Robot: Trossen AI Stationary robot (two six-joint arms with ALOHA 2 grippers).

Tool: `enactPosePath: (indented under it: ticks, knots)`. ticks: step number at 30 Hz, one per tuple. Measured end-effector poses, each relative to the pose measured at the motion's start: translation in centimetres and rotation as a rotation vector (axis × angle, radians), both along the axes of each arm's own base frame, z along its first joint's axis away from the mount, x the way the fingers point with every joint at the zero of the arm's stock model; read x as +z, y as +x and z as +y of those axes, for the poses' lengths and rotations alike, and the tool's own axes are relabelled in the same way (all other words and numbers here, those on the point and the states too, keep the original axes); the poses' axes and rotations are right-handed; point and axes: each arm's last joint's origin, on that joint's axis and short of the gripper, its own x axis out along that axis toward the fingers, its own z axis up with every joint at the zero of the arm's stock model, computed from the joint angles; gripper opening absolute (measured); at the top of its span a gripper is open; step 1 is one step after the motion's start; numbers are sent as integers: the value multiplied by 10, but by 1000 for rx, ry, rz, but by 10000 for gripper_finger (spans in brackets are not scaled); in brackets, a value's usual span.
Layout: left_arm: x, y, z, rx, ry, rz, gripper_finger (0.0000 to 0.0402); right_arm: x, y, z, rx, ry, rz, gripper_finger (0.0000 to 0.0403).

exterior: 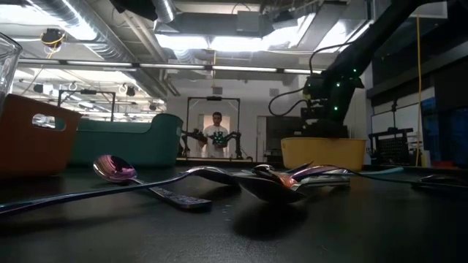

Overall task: Sort silverware by color (type)
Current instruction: Put the orange spoon into the yellow bin

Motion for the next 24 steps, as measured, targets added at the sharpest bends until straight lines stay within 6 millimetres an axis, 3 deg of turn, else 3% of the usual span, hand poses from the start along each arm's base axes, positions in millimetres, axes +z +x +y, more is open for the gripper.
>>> enactPosePath:
  ticks: [24]
  knots:
    - [0, 0, 1, 3, 0, 1, 118, -2, -1, 0, 1, -6, 9, 1]
